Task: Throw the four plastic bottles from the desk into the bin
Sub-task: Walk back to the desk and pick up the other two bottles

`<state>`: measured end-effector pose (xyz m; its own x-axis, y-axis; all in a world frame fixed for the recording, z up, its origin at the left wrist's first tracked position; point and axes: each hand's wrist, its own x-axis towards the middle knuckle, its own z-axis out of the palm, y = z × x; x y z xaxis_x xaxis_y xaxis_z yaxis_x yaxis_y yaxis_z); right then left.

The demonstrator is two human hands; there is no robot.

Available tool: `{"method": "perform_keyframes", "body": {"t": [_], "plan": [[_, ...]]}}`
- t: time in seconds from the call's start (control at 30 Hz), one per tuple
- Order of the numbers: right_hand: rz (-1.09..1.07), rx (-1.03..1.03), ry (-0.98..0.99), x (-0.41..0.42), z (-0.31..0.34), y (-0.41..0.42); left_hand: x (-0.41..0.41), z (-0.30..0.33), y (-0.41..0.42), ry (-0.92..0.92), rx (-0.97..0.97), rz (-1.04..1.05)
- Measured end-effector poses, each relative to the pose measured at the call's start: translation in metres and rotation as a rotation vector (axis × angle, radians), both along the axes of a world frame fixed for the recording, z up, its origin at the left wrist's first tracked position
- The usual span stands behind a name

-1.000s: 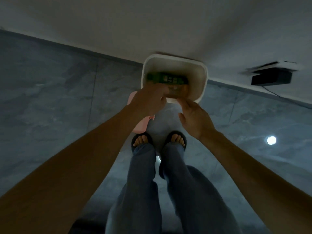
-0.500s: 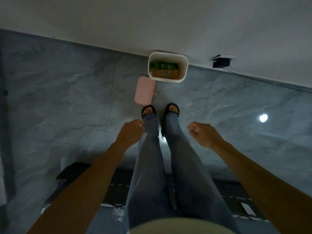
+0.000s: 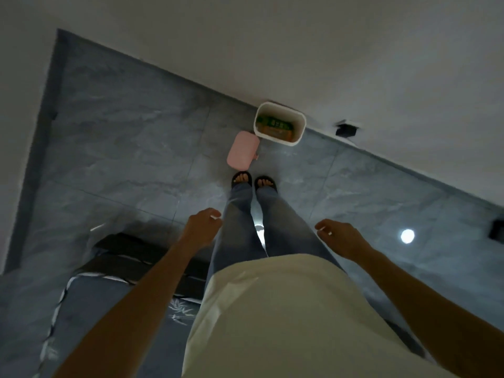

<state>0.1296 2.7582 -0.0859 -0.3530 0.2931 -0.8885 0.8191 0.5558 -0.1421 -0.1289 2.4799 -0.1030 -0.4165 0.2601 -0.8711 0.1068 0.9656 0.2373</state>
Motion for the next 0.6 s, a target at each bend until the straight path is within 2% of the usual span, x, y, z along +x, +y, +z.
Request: {"method": "perform_keyframes", "body": {"t": [0.1,0.17,0.23,0.33,0.5,0.6], "plan": [[0.096,0.008,0.001,-0.004,0.008,0.014,0.025,0.016,-0.018,-0.010,0.026,0.213],[0.154,0.011,-0.002,-0.014,0.012,0.021,0.047,0.026,-0.036,-0.027,0.046,0.251],[0.220,0.012,-0.010,-0.029,0.016,0.025,0.071,0.034,-0.047,-0.012,-0.010,0.435],[0.303,0.003,0.023,-0.065,0.023,0.022,0.111,0.044,-0.068,-0.029,-0.079,0.492],[0.445,-0.070,0.137,-0.157,0.032,-0.026,0.175,0.053,-0.115,-0.055,-0.090,0.896],[0.524,-0.118,0.205,-0.212,0.038,-0.073,0.205,0.058,-0.141,-0.141,-0.097,1.102]]}}
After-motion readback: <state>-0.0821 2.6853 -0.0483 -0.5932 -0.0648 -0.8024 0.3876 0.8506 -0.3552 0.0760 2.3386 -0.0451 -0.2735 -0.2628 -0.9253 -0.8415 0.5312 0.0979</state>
